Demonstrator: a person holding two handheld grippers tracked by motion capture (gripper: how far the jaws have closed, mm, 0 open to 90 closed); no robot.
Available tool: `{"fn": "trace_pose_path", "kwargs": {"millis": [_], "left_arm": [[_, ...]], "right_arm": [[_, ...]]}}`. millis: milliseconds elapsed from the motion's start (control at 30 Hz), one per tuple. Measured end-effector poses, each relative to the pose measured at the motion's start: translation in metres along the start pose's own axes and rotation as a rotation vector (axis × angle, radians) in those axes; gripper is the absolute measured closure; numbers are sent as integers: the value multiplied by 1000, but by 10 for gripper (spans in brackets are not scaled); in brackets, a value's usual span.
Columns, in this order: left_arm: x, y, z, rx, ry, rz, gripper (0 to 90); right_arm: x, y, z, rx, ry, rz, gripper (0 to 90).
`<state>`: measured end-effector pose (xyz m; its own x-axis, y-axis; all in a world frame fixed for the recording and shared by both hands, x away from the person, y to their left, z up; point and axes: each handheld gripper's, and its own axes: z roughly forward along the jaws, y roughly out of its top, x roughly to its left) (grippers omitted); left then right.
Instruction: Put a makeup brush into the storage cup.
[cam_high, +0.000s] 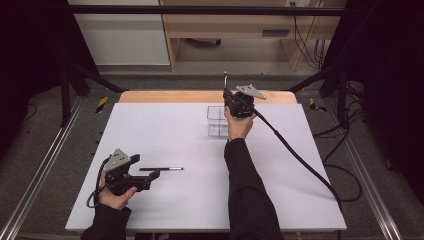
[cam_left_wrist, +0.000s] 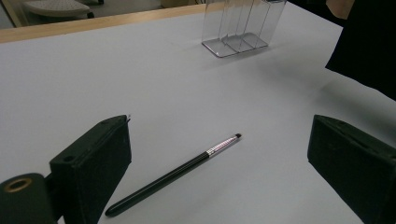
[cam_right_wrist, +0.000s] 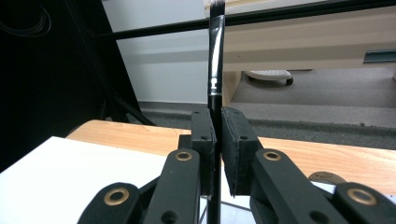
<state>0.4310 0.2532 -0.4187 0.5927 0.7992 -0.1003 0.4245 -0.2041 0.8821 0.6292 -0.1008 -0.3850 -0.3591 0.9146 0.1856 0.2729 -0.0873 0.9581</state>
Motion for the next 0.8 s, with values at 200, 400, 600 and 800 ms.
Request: {"fn": "trace_pose_path", "kwargs": {"millis": [200, 400, 600, 800], "left_arm": [[0, 0, 0, 2, 4, 2, 56], [-1, 0, 0, 2, 3, 3, 56], [0, 0, -1, 0, 3, 0, 56], [0, 0, 0, 2, 2, 1, 56]], "right_arm": [[2, -5, 2, 11, 1, -10, 844], [3, -9, 3, 24, -1, -24, 844], [4, -16, 5, 39, -1, -22, 844], [4, -22, 5, 62, -13, -23, 844]]}}
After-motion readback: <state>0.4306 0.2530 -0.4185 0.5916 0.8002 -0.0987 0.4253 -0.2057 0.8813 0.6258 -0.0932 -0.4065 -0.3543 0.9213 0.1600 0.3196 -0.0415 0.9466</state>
